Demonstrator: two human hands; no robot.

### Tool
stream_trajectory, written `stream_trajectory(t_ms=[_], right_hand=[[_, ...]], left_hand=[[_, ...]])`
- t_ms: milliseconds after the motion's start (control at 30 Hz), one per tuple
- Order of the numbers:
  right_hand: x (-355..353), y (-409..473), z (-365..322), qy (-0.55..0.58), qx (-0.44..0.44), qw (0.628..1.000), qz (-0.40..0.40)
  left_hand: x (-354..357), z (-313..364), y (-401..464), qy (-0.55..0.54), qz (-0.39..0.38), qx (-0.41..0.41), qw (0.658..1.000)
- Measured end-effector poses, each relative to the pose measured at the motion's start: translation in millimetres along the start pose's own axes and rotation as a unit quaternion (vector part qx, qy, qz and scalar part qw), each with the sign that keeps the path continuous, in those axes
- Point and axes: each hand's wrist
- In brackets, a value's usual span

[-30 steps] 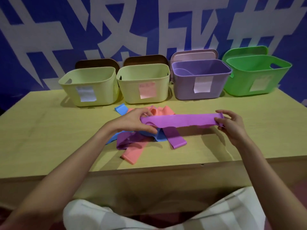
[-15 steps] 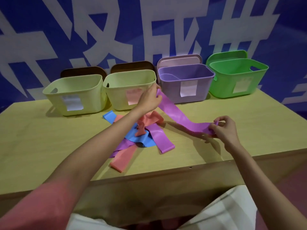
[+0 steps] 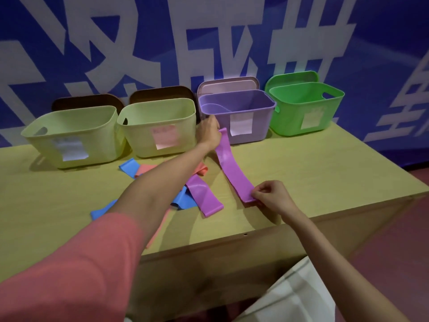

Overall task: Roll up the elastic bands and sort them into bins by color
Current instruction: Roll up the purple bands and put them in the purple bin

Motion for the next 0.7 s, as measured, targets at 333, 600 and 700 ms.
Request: stream_trajectory(t_ms=[333, 600, 700], right_hand=[[3.8, -9.9, 1.9, -0.089, -0.03, 0.995, -0.043], [-7.2, -22.0, 10.5, -0.124, -0.103, 0.983, -0.086], [-15.3, -27.8, 12.2, -0.162, -0.171, 0.968, -0.091]], left_hand=[[19.2, -10.2, -22.8, 0.067, -0.064, 0.02, 0.996], [2.3, -17.0, -143.7, -0.053, -0.146, 0.215, 0.964], [-2.0, -20.8, -183.4, -0.063, -0.18, 0.244, 0.951]])
Point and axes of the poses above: each hand's wrist, its own y-axis towards the middle knuckle, its own x-axis out of the palm, z = x × y, and after that the axes turned 9 degrees about -z, right-handed
